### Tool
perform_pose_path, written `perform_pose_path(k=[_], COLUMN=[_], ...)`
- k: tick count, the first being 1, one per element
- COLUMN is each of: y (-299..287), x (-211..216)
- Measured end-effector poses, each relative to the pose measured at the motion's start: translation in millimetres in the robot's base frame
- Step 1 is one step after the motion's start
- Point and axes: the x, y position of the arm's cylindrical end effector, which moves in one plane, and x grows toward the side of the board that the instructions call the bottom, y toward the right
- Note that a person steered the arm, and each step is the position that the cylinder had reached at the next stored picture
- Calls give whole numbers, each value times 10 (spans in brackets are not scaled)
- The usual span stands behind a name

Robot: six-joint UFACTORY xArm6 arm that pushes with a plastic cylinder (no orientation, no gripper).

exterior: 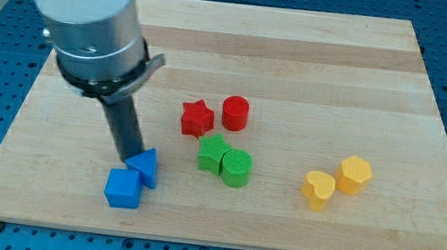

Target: Nudge the green star and green circle a bit down

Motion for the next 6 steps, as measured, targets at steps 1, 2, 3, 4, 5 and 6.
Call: perform_pose_path(k=[1,2,3,4,5,6], y=[195,190,193,461,847,1167], x=[-122,-313,-323,-323,-376,-487])
